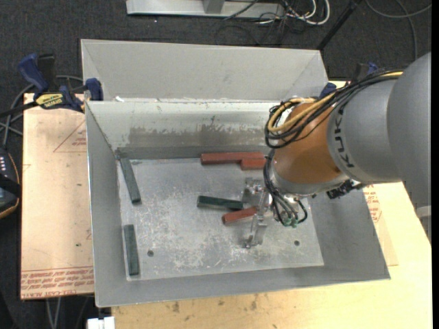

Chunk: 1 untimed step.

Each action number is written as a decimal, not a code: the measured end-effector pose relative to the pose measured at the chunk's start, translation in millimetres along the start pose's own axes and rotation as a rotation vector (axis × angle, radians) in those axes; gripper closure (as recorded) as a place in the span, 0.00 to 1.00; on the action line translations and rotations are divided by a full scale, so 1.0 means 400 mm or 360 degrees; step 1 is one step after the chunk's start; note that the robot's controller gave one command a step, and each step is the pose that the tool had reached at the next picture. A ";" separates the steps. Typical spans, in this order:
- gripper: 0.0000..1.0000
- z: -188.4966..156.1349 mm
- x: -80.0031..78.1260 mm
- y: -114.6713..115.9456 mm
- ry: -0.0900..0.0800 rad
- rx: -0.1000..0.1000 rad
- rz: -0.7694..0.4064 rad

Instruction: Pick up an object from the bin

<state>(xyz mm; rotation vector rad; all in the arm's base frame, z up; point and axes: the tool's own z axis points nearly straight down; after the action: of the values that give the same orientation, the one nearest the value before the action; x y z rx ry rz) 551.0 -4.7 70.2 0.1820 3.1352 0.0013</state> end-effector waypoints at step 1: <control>0.00 0.000 -0.024 0.235 -0.0005 -0.0009 -0.0050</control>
Offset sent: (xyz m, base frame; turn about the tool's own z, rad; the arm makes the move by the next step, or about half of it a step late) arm 0.0194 0.0855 -0.0002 -0.0219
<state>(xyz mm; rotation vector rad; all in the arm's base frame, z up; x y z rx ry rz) 571.3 87.5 70.2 0.1323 3.1342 0.0095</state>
